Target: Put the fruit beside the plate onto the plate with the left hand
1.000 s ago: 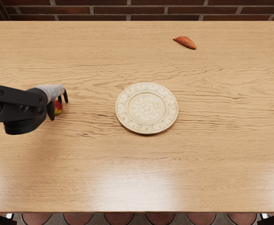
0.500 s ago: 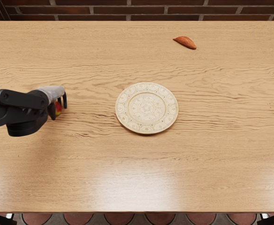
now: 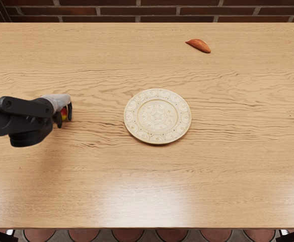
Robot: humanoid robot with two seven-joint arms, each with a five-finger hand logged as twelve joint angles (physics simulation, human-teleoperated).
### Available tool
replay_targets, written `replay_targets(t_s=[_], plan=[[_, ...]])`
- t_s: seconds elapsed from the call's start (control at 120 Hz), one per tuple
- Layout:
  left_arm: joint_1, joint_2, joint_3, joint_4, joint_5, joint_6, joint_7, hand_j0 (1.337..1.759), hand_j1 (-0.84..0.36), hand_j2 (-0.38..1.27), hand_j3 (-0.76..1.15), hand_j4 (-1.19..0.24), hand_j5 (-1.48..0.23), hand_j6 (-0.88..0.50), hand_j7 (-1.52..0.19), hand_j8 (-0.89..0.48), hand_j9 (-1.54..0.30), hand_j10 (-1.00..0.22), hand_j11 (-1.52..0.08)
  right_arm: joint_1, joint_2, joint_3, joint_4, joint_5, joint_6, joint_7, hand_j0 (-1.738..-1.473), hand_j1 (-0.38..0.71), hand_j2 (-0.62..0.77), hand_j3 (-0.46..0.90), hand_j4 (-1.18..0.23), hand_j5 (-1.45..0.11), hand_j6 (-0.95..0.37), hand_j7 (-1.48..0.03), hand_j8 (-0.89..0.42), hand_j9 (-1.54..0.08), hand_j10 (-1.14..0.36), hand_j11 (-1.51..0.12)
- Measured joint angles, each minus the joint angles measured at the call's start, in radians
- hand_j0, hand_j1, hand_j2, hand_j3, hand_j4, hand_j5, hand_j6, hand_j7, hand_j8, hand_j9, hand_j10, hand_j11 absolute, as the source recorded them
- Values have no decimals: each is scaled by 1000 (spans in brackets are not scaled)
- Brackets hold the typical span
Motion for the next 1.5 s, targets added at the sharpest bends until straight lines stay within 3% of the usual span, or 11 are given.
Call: replay_targets(t_s=[0.158,0.292,0.525,0.825,1.267,1.5], plan=[[-23,17,-17,-7,-8,-10,-3,1641,-463,299,192,-839,-1171,-276,-1208,-213,-1190,-455,-1223,0,0,0,0,0,0,0,-1658,-318,-5,0,-26,-34,-26,-34,-26,-34,-26,-34],[-56,44,-67,-10,-26,-80,-4,1640,-444,297,100,-838,-1188,-284,-1203,-227,-1189,-473,-1219,0,0,0,0,0,0,0,-1658,-318,-5,0,-26,-34,-26,-34,-26,-34,-26,-34],[-126,42,-192,-11,-93,-297,-4,1641,-432,304,32,-830,-1218,-289,-1206,-228,-1190,-486,-1214,0,0,0,0,0,0,0,-1658,-318,-5,0,-26,-34,-26,-34,-26,-34,-26,-34],[-191,-31,-323,-13,-128,-361,-4,1642,-418,288,7,-824,-1235,-300,-1203,-236,-1189,-493,-1211,0,0,0,0,0,0,0,-1658,-318,-5,0,-26,-34,-26,-34,-26,-34,-26,-34],[-168,-196,-490,-2,-133,-387,-1,1643,-415,286,1,-815,-1258,-295,-1212,-234,-1189,-495,-1204,0,0,0,0,0,0,0,-1658,-318,-5,0,-26,-34,-26,-34,-26,-34,-26,-34],[-158,-210,-506,7,-135,-374,-1,1642,-429,305,0,-822,-1241,-296,-1205,-234,-1192,-492,-1209,0,0,0,0,0,0,0,-1658,-318,-5,0,-26,-34,-26,-34,-26,-34,-26,-34]])
